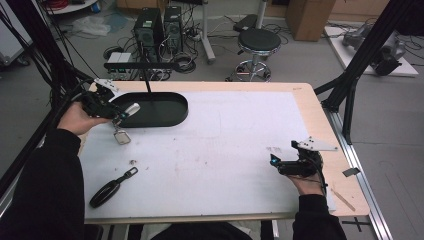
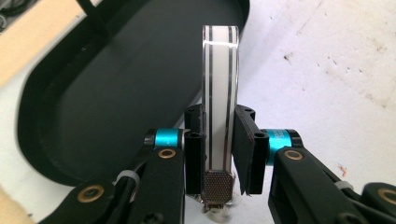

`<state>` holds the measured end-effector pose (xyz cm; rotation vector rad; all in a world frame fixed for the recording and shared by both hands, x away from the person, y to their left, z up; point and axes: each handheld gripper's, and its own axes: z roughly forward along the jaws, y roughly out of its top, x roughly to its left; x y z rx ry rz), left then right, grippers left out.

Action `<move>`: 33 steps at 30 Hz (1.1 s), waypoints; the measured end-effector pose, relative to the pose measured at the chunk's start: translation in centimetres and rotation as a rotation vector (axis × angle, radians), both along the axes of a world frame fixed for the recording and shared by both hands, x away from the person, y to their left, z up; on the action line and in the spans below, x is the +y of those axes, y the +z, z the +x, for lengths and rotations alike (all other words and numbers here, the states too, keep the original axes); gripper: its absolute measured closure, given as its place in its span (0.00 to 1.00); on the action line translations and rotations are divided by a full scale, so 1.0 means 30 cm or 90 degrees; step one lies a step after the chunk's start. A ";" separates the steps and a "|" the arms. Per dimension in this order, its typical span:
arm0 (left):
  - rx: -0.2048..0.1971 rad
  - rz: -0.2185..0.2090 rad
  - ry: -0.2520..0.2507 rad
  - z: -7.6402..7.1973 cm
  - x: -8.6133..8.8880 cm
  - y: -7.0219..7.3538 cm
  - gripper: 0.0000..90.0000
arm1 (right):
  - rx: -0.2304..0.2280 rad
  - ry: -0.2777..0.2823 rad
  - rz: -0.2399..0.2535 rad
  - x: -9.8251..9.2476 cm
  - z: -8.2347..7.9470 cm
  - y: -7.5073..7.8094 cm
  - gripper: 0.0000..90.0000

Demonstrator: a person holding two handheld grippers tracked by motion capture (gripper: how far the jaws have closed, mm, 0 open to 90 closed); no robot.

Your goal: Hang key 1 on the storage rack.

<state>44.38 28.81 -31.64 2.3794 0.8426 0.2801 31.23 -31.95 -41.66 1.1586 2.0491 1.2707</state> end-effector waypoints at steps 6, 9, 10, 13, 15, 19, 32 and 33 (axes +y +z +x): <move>-0.009 -0.011 -0.004 0.002 -0.007 0.047 0.84 | -0.001 0.003 0.003 0.002 0.002 0.001 0.01; -0.018 -0.006 -0.003 0.006 -0.018 0.072 0.84 | 0.001 0.004 0.001 0.005 0.002 0.000 0.01; -0.019 -0.009 -0.005 0.007 -0.020 0.078 0.84 | 0.003 0.004 0.003 0.005 0.002 -0.001 0.01; -0.023 -0.016 -0.008 0.011 -0.021 0.098 0.84 | 0.003 0.006 0.001 0.004 0.004 -0.003 0.01; -0.024 -0.011 -0.006 0.016 -0.025 0.112 0.84 | 0.005 0.008 0.001 0.006 0.004 -0.002 0.01; -0.032 -0.008 -0.006 0.021 -0.035 0.140 0.84 | 0.005 0.006 0.001 0.006 0.005 -0.003 0.01; -0.067 -0.006 0.010 0.047 -0.040 0.238 0.84 | 0.002 0.009 -0.005 0.007 0.007 -0.004 0.01; -0.068 -0.005 0.011 0.051 -0.039 0.242 0.84 | 0.001 0.009 -0.006 0.007 0.007 -0.004 0.01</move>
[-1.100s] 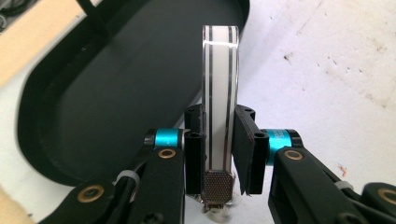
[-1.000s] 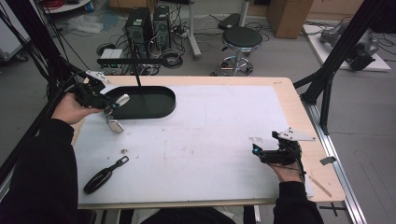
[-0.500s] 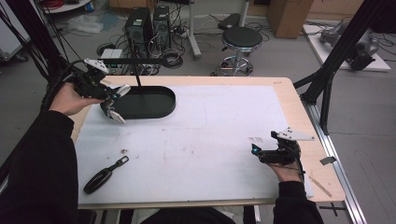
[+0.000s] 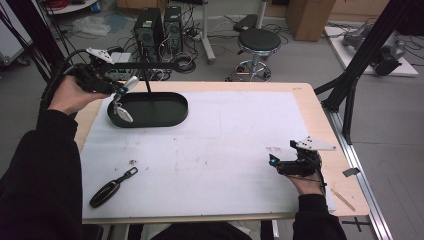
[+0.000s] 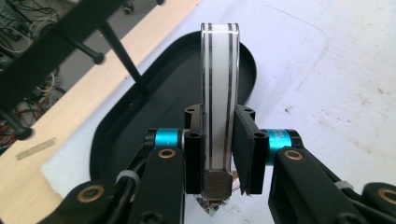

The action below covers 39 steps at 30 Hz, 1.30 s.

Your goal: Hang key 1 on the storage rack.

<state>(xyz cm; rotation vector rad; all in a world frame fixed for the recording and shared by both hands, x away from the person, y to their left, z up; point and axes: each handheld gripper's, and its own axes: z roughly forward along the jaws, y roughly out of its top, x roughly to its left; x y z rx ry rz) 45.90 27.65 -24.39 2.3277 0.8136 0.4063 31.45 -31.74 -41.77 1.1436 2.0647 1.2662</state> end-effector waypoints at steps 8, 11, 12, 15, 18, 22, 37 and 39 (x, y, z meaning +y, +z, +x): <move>-0.018 -0.021 0.021 0.032 0.024 0.042 0.84 | 0.000 -0.001 -0.001 -0.001 0.002 -0.001 0.01; -0.028 -0.023 0.030 0.040 0.025 0.051 0.84 | 0.000 -0.001 0.000 -0.002 0.002 -0.001 0.01; -0.032 -0.025 0.033 0.043 0.024 0.053 0.84 | -0.001 -0.001 0.000 -0.002 0.002 0.000 0.01; -0.041 -0.020 0.044 0.053 0.013 0.056 0.84 | 0.000 -0.002 0.002 0.000 -0.002 0.002 0.01; -0.044 -0.024 0.050 0.069 0.004 0.061 0.84 | -0.003 0.000 0.001 0.000 -0.003 0.002 0.01; -0.035 -0.009 0.060 0.093 -0.012 0.060 0.84 | -0.002 -0.002 0.002 -0.004 -0.002 0.001 0.01; -0.086 -0.053 0.084 0.175 -0.053 0.131 0.84 | -0.001 -0.007 -0.002 -0.011 -0.004 0.000 0.01; -0.086 -0.053 0.088 0.185 -0.055 0.126 0.84 | 0.000 -0.008 -0.001 -0.013 -0.006 0.000 0.01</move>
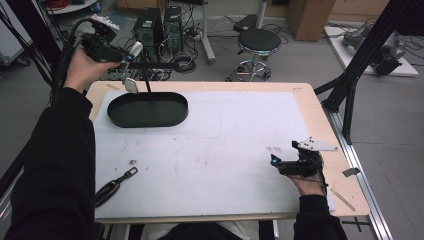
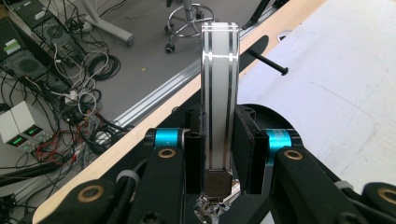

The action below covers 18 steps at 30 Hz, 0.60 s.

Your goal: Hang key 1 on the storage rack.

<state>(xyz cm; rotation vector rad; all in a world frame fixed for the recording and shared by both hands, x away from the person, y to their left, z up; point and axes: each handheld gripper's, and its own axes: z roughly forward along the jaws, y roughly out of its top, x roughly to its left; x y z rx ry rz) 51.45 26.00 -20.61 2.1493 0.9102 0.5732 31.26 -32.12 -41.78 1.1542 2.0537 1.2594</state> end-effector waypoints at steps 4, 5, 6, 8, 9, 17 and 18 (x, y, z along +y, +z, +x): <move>-0.004 -0.002 0.012 0.017 0.001 -0.007 0.84 | 0.001 -0.001 -0.002 -0.001 -0.001 -0.001 0.01; -0.006 -0.003 0.014 0.021 0.001 -0.009 0.84 | 0.001 0.000 -0.003 -0.001 -0.001 -0.002 0.01; -0.010 -0.002 0.019 0.024 0.001 -0.009 0.84 | 0.001 0.000 -0.005 0.000 0.000 -0.002 0.01; -0.014 -0.010 0.023 0.030 0.002 -0.008 0.84 | 0.003 0.000 -0.004 0.001 0.000 -0.003 0.01; -0.015 -0.017 0.024 0.033 0.001 -0.007 0.84 | 0.001 0.001 -0.007 0.001 0.001 -0.004 0.01; -0.022 -0.009 0.047 0.068 -0.014 -0.011 0.84 | 0.007 0.003 -0.013 0.004 0.001 -0.007 0.01; -0.021 -0.011 0.050 0.073 -0.017 -0.015 0.84 | 0.008 0.003 -0.015 0.004 0.001 -0.008 0.01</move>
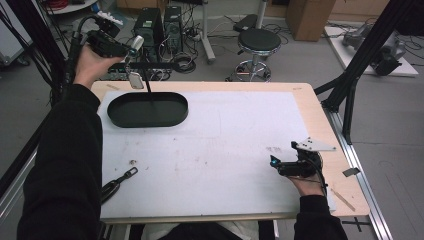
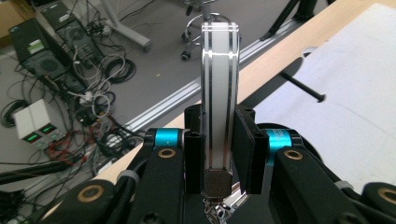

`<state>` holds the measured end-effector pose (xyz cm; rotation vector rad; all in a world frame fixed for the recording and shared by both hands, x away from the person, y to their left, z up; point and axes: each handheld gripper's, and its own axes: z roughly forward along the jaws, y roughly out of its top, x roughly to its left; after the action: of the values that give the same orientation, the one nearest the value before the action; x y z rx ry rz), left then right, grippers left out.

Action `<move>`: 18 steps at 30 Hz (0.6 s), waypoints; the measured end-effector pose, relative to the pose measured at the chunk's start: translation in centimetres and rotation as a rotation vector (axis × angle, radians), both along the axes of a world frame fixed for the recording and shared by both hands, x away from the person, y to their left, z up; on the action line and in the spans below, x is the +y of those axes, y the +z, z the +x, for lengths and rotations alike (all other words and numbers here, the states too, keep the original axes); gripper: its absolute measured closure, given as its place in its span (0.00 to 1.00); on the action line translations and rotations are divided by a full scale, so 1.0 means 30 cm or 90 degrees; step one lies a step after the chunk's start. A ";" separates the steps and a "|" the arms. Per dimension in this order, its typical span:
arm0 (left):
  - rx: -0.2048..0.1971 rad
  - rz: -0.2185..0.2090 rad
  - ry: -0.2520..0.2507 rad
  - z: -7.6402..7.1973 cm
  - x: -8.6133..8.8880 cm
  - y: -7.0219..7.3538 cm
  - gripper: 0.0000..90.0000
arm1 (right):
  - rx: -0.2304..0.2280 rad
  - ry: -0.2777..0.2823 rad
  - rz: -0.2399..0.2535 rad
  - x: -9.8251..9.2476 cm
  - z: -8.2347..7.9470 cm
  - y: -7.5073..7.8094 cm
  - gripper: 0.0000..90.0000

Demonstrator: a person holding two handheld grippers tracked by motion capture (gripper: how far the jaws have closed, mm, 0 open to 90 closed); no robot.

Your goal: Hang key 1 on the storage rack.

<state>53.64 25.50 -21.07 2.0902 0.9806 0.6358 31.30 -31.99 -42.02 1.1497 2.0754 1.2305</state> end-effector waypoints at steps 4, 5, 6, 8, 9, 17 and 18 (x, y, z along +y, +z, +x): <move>-0.005 0.014 0.024 0.013 -0.021 -0.018 0.84 | 0.000 0.003 -0.009 -0.001 -0.002 -0.003 0.01; -0.008 0.021 0.030 0.016 -0.026 -0.023 0.84 | 0.000 0.003 -0.012 -0.001 -0.002 -0.004 0.01; -0.012 0.026 0.039 0.020 -0.030 -0.029 0.84 | 0.000 0.003 -0.014 -0.001 -0.002 -0.005 0.01; -0.018 0.031 0.049 0.025 -0.033 -0.036 0.84 | 0.003 0.003 -0.015 -0.001 -0.004 -0.006 0.01; -0.022 0.034 0.056 0.026 -0.034 -0.040 0.83 | 0.005 0.003 -0.015 0.000 -0.005 -0.006 0.01; -0.036 0.005 0.086 0.033 -0.024 -0.062 0.83 | 0.005 0.004 -0.028 0.001 -0.005 -0.011 0.01; -0.033 0.001 0.085 0.034 -0.023 -0.064 0.83 | 0.003 0.007 -0.028 0.002 -0.004 -0.011 0.01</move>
<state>54.65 24.81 -22.97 2.0120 1.0960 0.7546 31.17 -31.94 -42.34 1.1252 2.1042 1.1819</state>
